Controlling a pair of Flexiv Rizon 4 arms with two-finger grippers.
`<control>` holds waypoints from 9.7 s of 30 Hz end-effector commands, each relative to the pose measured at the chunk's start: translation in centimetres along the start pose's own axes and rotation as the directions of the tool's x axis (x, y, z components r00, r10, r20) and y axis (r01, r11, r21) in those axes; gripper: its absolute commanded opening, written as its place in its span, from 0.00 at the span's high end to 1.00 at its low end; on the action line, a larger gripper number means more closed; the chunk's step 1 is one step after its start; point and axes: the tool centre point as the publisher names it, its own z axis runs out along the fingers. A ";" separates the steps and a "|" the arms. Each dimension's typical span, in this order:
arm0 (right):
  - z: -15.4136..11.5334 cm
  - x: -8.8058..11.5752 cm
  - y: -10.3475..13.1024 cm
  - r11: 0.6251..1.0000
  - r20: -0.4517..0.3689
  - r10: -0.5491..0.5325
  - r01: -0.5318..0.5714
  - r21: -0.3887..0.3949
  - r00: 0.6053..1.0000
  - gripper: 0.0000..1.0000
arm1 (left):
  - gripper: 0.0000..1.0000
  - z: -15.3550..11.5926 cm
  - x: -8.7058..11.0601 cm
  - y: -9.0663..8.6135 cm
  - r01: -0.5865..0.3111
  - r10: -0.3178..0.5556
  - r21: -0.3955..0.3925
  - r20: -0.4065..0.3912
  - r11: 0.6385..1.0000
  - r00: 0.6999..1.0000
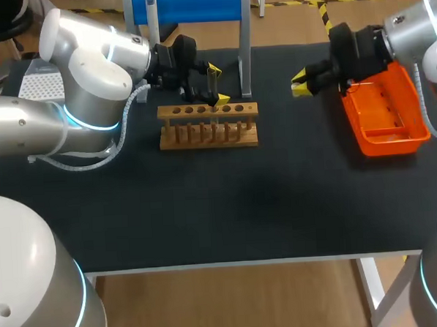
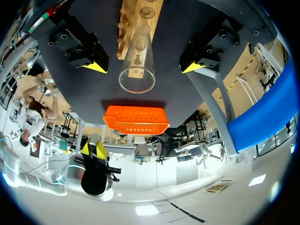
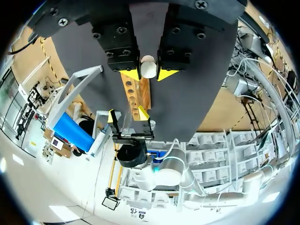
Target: Invert the test tube, pick up the pipette, mount the tip to pipette, aspirate from beaker and dispense into the tube, eject the tip, return the pipette, and cap with the stopper.
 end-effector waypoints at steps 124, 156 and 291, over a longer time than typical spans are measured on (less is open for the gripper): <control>13.0 -5.2 10.6 0.997 -0.114 -0.071 0.074 0.029 0.991 1.00 | 0.00 0.0 -0.1 0.0 0.001 -0.001 -0.001 -0.002 1.000 1.000; 13.8 -4.3 9.4 1.000 -0.090 -0.019 0.019 -0.009 0.996 1.00 | 0.00 0.0 -0.1 0.0 0.001 -0.001 -0.001 -0.002 1.000 1.000; 13.6 -7.5 11.4 0.998 -0.043 -0.020 0.018 -0.066 0.999 1.00 | 0.00 0.0 -0.1 0.0 0.001 -0.001 -0.001 -0.002 1.000 1.000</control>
